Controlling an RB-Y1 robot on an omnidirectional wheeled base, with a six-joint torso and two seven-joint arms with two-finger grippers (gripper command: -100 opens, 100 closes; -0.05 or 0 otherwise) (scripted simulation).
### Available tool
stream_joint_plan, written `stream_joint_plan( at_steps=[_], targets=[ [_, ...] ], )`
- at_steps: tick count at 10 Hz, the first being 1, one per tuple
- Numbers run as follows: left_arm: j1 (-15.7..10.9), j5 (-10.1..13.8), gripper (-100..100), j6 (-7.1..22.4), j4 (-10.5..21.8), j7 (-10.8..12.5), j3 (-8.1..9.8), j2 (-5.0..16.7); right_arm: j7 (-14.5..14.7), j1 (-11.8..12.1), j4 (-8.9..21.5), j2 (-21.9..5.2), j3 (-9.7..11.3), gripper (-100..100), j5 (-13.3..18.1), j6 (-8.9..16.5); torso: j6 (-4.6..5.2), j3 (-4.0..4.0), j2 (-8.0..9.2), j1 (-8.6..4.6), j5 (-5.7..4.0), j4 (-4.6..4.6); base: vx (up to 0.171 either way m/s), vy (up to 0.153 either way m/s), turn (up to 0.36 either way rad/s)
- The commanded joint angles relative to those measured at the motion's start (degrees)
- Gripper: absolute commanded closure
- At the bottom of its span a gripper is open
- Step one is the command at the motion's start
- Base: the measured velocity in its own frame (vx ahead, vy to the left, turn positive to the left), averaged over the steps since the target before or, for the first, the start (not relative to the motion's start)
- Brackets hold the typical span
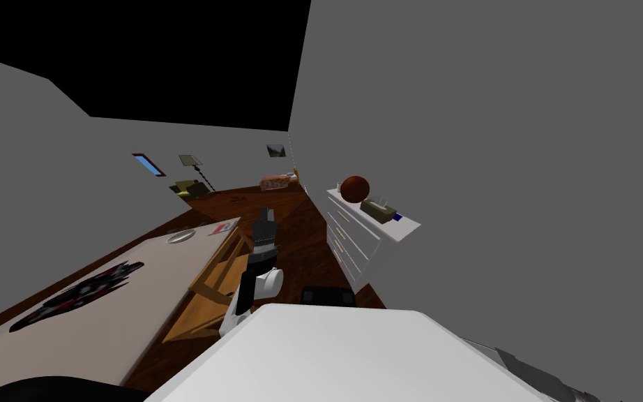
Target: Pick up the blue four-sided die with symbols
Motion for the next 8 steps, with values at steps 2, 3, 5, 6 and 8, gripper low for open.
stream_joint_plan(
  at_steps=[2, 3, 5, 6, 8],
  targets=[
    [-0.01, 0.0, 0, 0.0, 0.0, 0.0, 0.0, 0.0, 0.53, 0.3, -0.25, -3.34, 0.17, -100, -0.38, 0.16, -0.02, 0.03, 0.06, -0.04, -0.01, 0.01, 0.02, 0.015, 0.009],
    [-0.01, 0.0, 0, 0.0, 0.0, 0.0, 0.0, 0.0, 1.68, 0.78, 1.47, -5.77, 1.46, -100, -1.38, -0.82, -0.01, 0.09, 0.16, -0.1, -0.03, 0.03, 0.055, 0.03, -0.126],
    [0.0, 0.0, 0, 0.0, 0.0, 0.0, 0.0, 0.0, 2.78, 1.21, 3.11, -9.74, 2.63, -100, -2.34, -1.72, -0.01, 0.01, 0.03, -0.01, -0.01, 0.0, 0.068, 0.045, -0.09],
    [0.0, 0.0, 0, 0.0, 0.0, 0.0, 0.0, 0.0, 2.78, 1.21, 3.11, -10.66, 2.63, -100, -2.34, -1.72, 0.02, 0.0, -0.01, 0.04, 0.0, 0.0, 0.075, 0.049, -0.073],
    [-0.01, 0.0, 0, 0.0, 0.0, 0.0, 0.0, 0.0, 2.78, 1.21, 3.11, -13.21, 2.63, -100, -2.34, -1.72, -0.03, 0.01, 0.02, -0.03, -0.01, 0.0, 0.028, 0.014, 0.011]
  ],
)
